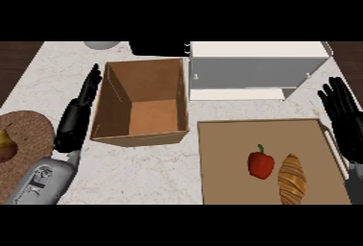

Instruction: Pick the bell pepper from the tray and place it in the tiered shelf

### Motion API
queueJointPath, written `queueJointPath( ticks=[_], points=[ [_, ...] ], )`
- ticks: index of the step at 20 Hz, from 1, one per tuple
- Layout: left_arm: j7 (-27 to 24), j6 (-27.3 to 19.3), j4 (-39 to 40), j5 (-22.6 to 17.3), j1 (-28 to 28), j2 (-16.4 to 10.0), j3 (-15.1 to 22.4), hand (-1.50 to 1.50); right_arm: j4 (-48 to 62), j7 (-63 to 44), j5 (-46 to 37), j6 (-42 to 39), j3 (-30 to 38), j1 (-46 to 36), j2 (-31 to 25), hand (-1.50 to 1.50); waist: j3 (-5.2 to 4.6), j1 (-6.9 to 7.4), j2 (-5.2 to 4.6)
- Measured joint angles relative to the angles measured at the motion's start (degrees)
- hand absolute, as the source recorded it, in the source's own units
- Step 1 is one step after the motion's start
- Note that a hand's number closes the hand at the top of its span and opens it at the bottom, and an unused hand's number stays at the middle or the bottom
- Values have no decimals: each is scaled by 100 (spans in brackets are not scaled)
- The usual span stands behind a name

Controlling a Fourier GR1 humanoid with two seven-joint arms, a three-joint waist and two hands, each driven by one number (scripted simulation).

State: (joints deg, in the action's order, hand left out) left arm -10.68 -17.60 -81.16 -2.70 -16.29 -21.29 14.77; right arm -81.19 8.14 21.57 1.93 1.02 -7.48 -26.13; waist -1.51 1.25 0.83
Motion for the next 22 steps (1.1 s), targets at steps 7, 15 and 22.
queueJointPath(
  ticks=[7,15,22],
  points=[
    [883,41,503,-742,900,121,-408,0,-319,-149,-1017,1482,610,930,-537,150,54,-467,-61],
    [1881,466,645,-1532,1421,209,-582,0,-1230,-596,-1643,2998,716,3041,146,-150,118,-463,-45],
    [2179,591,534,-1625,1462,226,-592,0,-3464,-1302,-2268,2899,-45,4656,81,-150,133,-280,-63]
  ],
)
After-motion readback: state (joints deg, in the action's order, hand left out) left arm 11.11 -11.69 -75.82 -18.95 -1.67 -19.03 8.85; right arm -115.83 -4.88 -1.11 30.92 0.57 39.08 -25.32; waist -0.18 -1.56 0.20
